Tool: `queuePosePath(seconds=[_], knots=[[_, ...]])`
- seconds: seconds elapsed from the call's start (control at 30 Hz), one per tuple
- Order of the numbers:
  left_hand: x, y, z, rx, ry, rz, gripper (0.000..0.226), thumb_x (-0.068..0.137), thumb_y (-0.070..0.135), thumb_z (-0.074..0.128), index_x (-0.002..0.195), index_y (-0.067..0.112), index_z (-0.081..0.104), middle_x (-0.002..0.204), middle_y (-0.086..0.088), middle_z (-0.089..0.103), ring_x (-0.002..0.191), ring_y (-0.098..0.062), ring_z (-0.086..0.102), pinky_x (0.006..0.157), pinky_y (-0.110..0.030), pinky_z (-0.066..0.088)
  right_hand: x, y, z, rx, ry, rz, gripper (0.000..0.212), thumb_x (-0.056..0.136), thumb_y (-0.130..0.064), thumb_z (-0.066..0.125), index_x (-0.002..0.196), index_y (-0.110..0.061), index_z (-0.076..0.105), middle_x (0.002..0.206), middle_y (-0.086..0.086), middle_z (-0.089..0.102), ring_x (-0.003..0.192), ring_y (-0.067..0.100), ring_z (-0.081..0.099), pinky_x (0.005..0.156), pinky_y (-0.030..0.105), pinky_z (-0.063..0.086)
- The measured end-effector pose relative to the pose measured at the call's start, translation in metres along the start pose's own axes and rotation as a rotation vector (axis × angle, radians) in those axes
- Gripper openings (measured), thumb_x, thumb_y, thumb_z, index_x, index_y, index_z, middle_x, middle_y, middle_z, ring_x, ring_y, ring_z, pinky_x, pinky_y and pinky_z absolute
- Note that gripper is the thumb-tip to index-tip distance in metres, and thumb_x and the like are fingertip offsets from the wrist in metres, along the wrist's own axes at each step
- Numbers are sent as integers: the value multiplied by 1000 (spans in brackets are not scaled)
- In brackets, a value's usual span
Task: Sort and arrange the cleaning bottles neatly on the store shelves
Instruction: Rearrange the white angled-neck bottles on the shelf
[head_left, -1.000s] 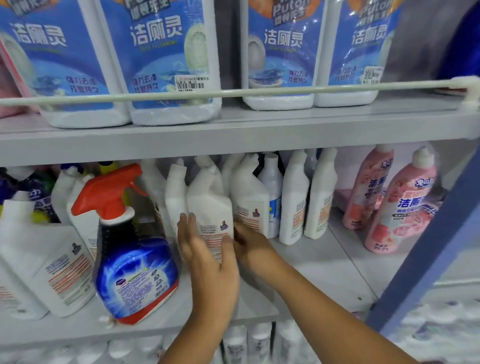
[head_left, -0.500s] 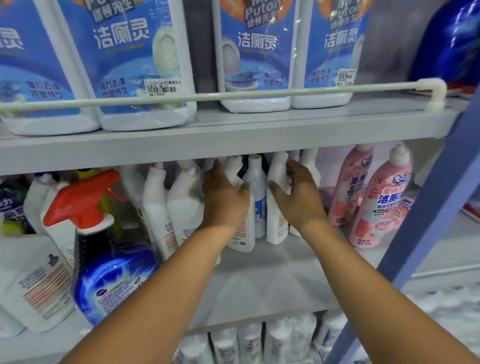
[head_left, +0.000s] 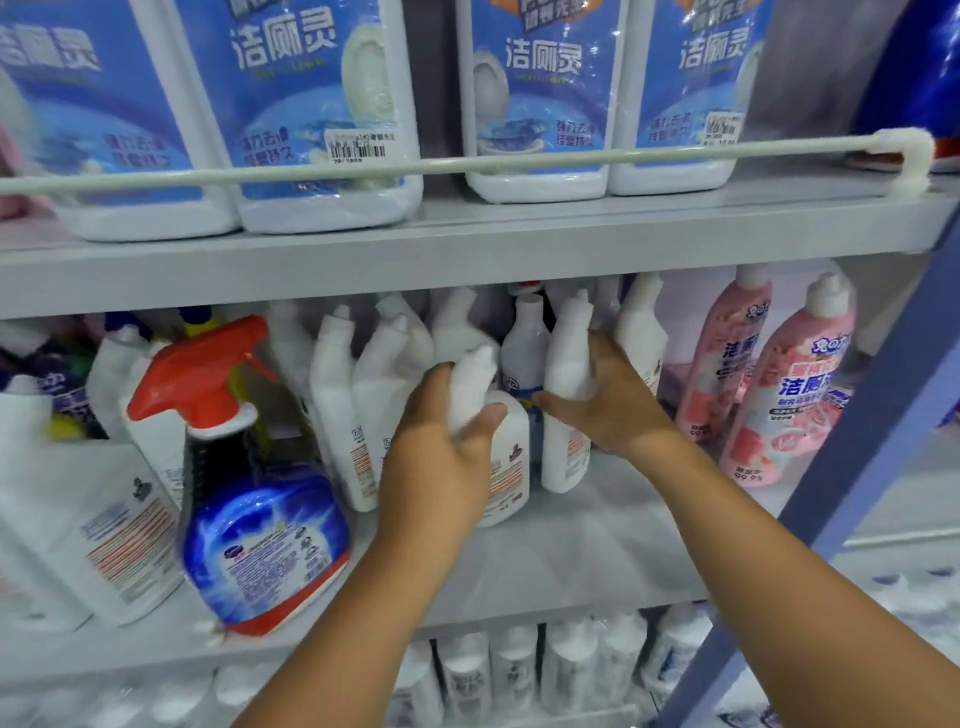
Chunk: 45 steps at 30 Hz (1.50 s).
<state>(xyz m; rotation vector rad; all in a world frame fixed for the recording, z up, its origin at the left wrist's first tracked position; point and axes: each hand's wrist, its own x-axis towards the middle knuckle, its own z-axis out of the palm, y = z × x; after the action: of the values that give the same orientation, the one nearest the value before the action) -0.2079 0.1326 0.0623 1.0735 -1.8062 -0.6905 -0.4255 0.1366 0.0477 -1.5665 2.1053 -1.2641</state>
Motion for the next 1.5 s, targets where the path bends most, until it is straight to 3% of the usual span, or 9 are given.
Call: queuePosePath(seconds=[0.37,0.53,0.67,0.77,0.87,0.97,1.07,1.2,1.5], knots=[[-8,-30,-63,83,269,-115,24,93,42,68,112,34,55,102,9,64,85,-10,60,59,-22,40,-46,-56,61,136,3,-125,65,71,-43,88,125,-33,54,118,-11,46,105,2,49,84,15,42],[1,-44,-49,85,389,-50,42,95,36,66,131,17,51,128,-9,58,108,-34,63,83,-46,56,-31,-70,96,174,-56,-123,73,73,-41,85,135,-35,46,125,-11,40,120,9,47,101,28,44],[-7,-42,-43,54,355,-65,58,95,22,68,145,13,40,149,-12,39,127,-33,53,96,-37,49,-27,-65,92,164,-140,-133,86,74,-45,85,146,-35,38,139,-10,41,128,5,42,107,27,41],[-27,-29,-39,113,468,168,52,95,13,66,141,6,43,149,-12,34,136,-26,40,112,-26,36,-34,-47,82,312,-173,-61,84,77,-46,84,147,-41,38,143,-17,40,130,1,45,103,20,40],[-39,-14,-24,6,339,367,35,92,13,61,126,9,55,130,3,49,124,-11,51,107,-17,37,-35,-15,68,432,113,30,56,84,-38,80,133,-33,53,128,-17,53,108,-6,59,90,19,51],[-40,-1,1,-125,130,347,31,91,15,62,120,24,59,120,17,54,118,-9,58,100,-19,44,-16,9,53,384,257,153,36,88,-24,76,118,-26,56,110,-11,61,99,12,66,84,28,53],[-38,-4,21,-226,23,174,29,94,19,65,117,36,58,120,23,57,118,-3,58,99,-17,46,5,15,53,305,228,177,50,82,-28,80,125,-21,55,116,-7,62,108,17,62,93,32,52],[-32,-21,41,-292,-52,-41,31,93,12,68,112,37,60,118,20,64,112,8,60,100,-23,49,18,10,68,293,189,121,46,81,-22,83,111,-21,50,97,-21,56,95,6,60,71,2,42],[11,-16,78,-359,-71,-170,22,96,10,64,114,21,61,107,13,67,100,-2,66,76,-1,43,-40,29,35,313,479,129,51,74,-30,88,111,-39,54,101,-24,63,90,-12,60,75,10,48]])
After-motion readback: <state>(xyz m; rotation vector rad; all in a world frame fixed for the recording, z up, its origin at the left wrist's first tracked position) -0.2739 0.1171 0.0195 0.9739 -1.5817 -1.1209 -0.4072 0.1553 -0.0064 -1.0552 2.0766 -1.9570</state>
